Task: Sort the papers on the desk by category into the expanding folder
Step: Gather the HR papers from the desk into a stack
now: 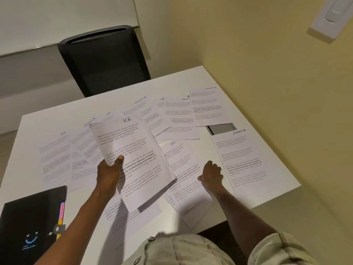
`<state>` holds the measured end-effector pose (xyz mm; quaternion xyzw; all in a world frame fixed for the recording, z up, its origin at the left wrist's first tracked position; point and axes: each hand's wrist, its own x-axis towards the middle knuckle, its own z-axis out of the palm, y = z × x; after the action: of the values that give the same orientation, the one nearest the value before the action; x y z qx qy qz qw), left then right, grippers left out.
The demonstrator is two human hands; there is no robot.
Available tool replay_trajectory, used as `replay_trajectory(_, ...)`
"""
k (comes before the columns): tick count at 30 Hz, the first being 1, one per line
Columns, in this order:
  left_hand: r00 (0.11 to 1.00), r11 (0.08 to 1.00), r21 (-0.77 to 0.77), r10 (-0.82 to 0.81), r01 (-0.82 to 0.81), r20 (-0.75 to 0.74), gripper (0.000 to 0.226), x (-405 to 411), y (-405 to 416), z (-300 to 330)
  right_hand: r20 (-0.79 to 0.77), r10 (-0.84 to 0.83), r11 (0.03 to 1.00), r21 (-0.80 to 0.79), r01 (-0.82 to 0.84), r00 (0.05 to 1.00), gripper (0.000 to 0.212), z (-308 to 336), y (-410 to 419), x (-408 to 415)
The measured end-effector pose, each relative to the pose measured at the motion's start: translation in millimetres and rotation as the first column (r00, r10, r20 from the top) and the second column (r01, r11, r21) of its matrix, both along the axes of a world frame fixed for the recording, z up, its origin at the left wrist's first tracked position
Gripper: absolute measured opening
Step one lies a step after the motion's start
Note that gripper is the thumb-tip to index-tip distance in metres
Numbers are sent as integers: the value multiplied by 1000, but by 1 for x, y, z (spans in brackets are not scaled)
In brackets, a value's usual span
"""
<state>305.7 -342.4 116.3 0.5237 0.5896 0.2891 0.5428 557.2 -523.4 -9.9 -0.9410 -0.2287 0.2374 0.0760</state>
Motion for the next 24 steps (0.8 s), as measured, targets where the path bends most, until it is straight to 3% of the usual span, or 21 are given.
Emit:
replay_trajectory(4,1000,1000,1,9,-9,3,23,-2,-2,0,38,14,998,61,-16,999,52,-2,-4,-3)
replay_trajectory(11,998,999,30,29,-28,-61,36,-12,0,-5,211,38,973,213,-83,977,12,-4,-21,-5)
replay_trajectory(16,980,991,109,94,-76,-174,41,-23,5,1,200,-33,953,302,-29,979,13,17,-23,6)
replay_trajectory(21,984,991,95,104,-91,-144,34,-29,17,5,249,-122,930,367,23,961,20,61,-24,19)
replay_trajectory(24,987,988,120,113,-100,-112,35,-26,20,8,203,-204,908,405,108,958,17,88,-28,36)
